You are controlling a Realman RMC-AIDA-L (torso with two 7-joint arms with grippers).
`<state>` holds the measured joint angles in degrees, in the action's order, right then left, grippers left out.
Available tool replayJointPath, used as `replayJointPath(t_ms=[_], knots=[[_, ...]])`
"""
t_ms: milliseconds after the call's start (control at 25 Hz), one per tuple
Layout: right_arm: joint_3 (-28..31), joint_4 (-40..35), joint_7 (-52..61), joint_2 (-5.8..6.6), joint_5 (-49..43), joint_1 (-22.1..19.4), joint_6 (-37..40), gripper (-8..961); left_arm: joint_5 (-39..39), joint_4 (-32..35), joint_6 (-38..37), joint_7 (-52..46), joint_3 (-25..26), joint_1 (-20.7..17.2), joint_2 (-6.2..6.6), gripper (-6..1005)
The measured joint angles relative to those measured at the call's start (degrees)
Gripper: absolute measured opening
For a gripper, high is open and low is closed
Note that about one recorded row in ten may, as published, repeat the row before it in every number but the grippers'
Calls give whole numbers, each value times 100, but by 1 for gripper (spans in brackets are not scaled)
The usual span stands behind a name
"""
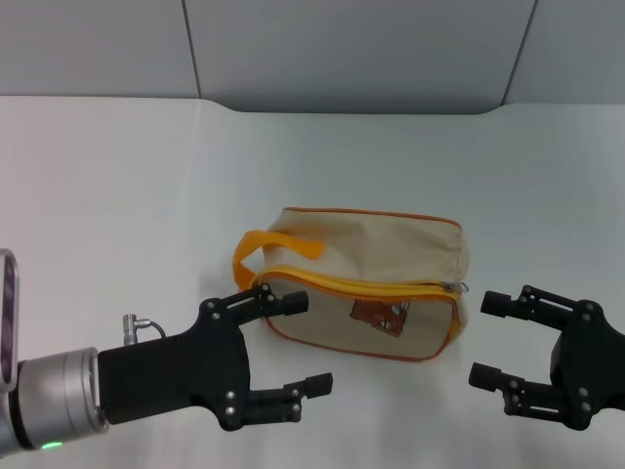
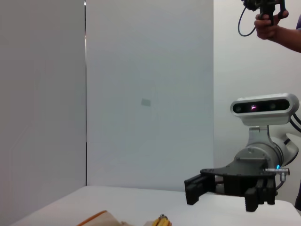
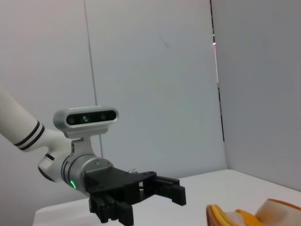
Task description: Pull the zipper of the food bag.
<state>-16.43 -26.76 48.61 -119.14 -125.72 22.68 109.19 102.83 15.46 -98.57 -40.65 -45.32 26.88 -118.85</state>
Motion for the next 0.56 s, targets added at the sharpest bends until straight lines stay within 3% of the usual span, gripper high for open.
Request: replayJointPath(t_ms=[560], knots=[[53,32,-51,-13,28,66,-24,782,-48,18,-14,92,37,-288,11,835]])
